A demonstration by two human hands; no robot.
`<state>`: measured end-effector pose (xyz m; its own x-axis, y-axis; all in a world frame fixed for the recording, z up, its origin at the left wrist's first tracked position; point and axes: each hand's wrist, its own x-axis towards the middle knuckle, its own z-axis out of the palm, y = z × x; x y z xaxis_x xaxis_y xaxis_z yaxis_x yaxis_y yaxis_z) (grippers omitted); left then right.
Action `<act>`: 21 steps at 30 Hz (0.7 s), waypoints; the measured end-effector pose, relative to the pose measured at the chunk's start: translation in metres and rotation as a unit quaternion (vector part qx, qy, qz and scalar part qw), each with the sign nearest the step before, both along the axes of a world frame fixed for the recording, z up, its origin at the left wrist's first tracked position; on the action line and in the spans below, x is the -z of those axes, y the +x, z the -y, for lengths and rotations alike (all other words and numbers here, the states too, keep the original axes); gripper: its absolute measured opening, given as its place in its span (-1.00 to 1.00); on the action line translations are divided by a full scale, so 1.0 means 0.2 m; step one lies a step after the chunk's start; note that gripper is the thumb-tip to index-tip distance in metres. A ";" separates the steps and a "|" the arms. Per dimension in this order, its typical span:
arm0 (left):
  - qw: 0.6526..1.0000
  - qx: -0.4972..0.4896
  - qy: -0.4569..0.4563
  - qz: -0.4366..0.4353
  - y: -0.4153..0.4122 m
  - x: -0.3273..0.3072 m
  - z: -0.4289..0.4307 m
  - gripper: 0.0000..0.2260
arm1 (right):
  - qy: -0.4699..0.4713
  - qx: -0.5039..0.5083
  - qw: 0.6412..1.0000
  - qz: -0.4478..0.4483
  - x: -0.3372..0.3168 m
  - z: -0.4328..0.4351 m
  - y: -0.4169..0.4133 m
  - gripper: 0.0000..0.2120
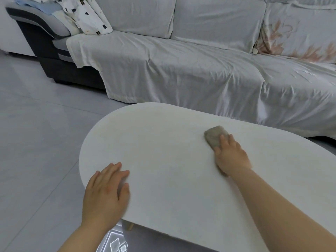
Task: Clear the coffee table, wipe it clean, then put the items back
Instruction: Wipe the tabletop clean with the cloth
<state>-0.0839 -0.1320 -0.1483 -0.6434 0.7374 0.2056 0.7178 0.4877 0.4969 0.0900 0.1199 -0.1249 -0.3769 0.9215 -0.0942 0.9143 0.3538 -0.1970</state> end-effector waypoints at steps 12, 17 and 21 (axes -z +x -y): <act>0.975 -0.174 0.048 0.128 -0.23 0.07 0.01 -0.23 | 0.033 -0.370 0.922 -0.107 0.06 0.19 -0.93 -0.60; 0.971 -0.182 0.063 0.144 -0.23 0.10 0.01 -0.24 | 0.007 -0.197 0.977 -0.080 0.03 0.12 -1.12 -0.58; 0.968 -0.183 0.075 0.151 -0.23 0.10 0.01 -0.21 | 0.031 -0.458 0.873 -0.165 0.11 0.51 -1.21 -0.62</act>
